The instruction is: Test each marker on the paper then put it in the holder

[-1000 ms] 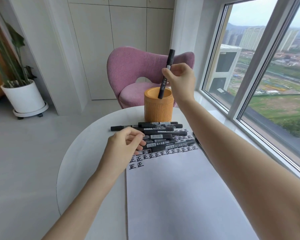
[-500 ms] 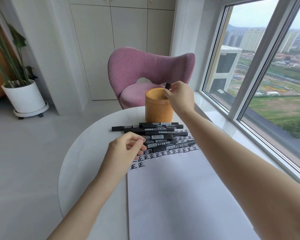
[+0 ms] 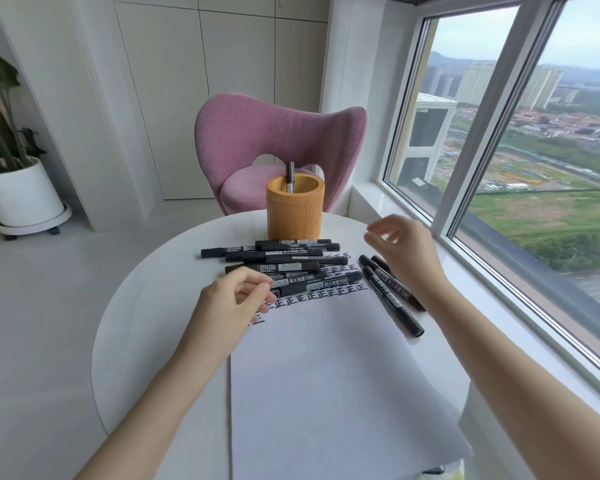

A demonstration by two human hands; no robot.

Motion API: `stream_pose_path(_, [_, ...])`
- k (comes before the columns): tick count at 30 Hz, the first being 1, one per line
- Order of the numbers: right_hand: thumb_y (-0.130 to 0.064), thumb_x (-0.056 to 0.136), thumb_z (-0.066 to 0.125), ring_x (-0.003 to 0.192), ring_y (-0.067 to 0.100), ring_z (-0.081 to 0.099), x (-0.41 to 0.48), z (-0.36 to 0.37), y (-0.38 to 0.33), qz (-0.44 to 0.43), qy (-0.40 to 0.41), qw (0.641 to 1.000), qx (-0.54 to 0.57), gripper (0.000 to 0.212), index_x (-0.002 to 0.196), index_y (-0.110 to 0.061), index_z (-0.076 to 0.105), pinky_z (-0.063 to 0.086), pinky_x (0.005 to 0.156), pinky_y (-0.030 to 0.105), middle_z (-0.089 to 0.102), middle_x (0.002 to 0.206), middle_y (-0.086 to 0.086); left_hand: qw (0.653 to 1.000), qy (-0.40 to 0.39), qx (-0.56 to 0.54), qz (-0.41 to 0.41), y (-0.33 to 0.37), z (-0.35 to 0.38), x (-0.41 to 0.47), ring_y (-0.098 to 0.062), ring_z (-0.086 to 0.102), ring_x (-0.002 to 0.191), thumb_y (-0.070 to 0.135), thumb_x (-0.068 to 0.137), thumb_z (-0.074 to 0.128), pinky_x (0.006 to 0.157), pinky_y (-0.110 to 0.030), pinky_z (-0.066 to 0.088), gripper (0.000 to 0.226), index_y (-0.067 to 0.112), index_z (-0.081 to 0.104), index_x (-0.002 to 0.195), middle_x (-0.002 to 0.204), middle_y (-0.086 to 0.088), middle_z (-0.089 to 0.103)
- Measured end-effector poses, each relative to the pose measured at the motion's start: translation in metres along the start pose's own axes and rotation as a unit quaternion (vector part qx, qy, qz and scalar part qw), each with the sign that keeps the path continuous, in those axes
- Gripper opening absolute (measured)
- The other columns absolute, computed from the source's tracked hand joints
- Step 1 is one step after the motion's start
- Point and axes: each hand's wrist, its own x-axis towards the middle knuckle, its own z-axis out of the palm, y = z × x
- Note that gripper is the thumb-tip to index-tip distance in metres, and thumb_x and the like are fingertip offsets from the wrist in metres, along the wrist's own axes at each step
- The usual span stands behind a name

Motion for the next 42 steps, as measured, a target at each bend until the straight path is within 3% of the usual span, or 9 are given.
stream_pose_path(7, [-0.025,0.086,0.068,0.085,0.023,0.056,-0.046,-0.037,0.035,0.057,0.011,0.994,-0.090,0.010,0.091,-0.017,0.070,0.035,0.067,0.030,0.066,0.085,-0.005,1.000,-0.018,0.003,0.009,0.005,0.008,-0.011,-0.004,0.063,0.062,0.009,0.090,0.057,0.059,-0.018,0.052,0.014,0.018,0.065,0.085,0.074,0.002,0.071])
stream_pose_path(13, [-0.036,0.085,0.066,0.085,0.023,0.056,-0.082,-0.024,0.019,0.073,-0.059,0.980,-0.177,0.019,0.089,-0.017,0.065,0.042,0.066,0.032,0.060,0.091,0.000,0.999,-0.033,0.002,0.008,0.008,0.017,-0.018,-0.006,0.063,0.063,0.008,0.090,0.057,0.059,-0.019,0.051,0.014,0.018,0.064,0.085,0.074,0.002,0.071])
stream_pose_path(20, [-0.021,0.087,0.055,0.073,0.024,0.048,-0.083,-0.021,0.012,0.093,-0.067,0.966,-0.233,0.016,0.081,-0.008,0.063,0.036,0.056,0.032,0.056,0.082,0.005,0.999,-0.043,0.005,0.013,0.009,0.015,-0.025,-0.006,0.064,0.065,0.009,0.090,0.056,0.059,-0.017,0.051,0.015,0.020,0.064,0.085,0.074,0.003,0.071])
stream_pose_path(25, [-0.021,0.084,0.066,0.052,0.009,0.049,-0.089,-0.039,-0.015,0.081,-0.023,0.996,0.008,0.014,0.074,-0.012,0.067,0.038,0.051,0.025,0.062,0.057,-0.003,0.998,-0.054,-0.005,0.022,0.013,0.014,-0.028,-0.006,0.065,0.067,0.012,0.091,0.057,0.061,-0.019,0.053,0.012,0.021,0.064,0.088,0.079,0.003,0.072])
stream_pose_path(30, [-0.011,0.082,0.074,0.052,0.014,0.059,-0.100,-0.020,-0.058,0.122,-0.153,0.930,0.311,0.018,0.085,0.004,0.065,0.051,0.055,0.026,0.066,0.062,0.006,0.993,-0.114,-0.020,0.027,0.020,0.016,-0.032,-0.005,0.066,0.085,0.029,0.081,0.069,0.080,-0.021,0.051,0.025,0.033,0.060,0.104,0.095,0.012,0.069])
stream_pose_path(32, [-0.011,0.081,0.074,0.059,0.017,0.062,-0.106,-0.007,-0.065,0.122,-0.205,0.909,0.340,0.023,0.088,0.008,0.063,0.054,0.057,0.027,0.068,0.069,0.011,0.991,-0.131,-0.014,0.029,0.022,0.015,-0.035,-0.003,0.066,0.083,0.031,0.079,0.070,0.076,-0.015,0.050,0.030,0.038,0.056,0.105,0.095,0.015,0.069])
stream_pose_path(36, [-0.031,0.078,0.076,0.056,0.009,0.050,-0.105,-0.003,-0.065,0.071,-0.211,0.936,0.273,0.024,0.083,-0.008,0.071,0.044,0.054,0.026,0.062,0.066,0.000,0.991,-0.118,-0.008,0.056,0.021,0.011,-0.040,-0.004,0.063,0.067,0.018,0.088,0.062,0.058,-0.016,0.049,0.013,0.027,0.062,0.097,0.078,0.004,0.072])
stream_pose_path(39, [-0.047,0.069,0.075,0.055,0.014,0.045,-0.101,-0.004,-0.060,0.077,-0.209,0.935,0.277,0.038,0.086,-0.014,0.070,0.038,0.053,0.030,0.061,0.070,0.011,0.987,-0.131,0.036,0.082,0.016,0.010,-0.042,0.000,0.063,0.069,0.020,0.092,0.056,0.065,-0.015,0.049,0.018,0.035,0.060,0.101,0.076,0.011,0.066])
stream_pose_path(42, [-0.045,0.072,0.075,0.052,0.009,0.039,-0.102,0.001,-0.063,0.076,-0.218,0.924,0.304,0.035,0.089,-0.016,0.066,0.030,0.050,0.020,0.056,0.067,0.006,0.984,-0.148,0.053,0.088,0.012,0.012,-0.040,-0.002,0.062,0.072,0.019,0.096,0.047,0.071,-0.019,0.049,0.020,0.033,0.056,0.105,0.077,0.010,0.062])
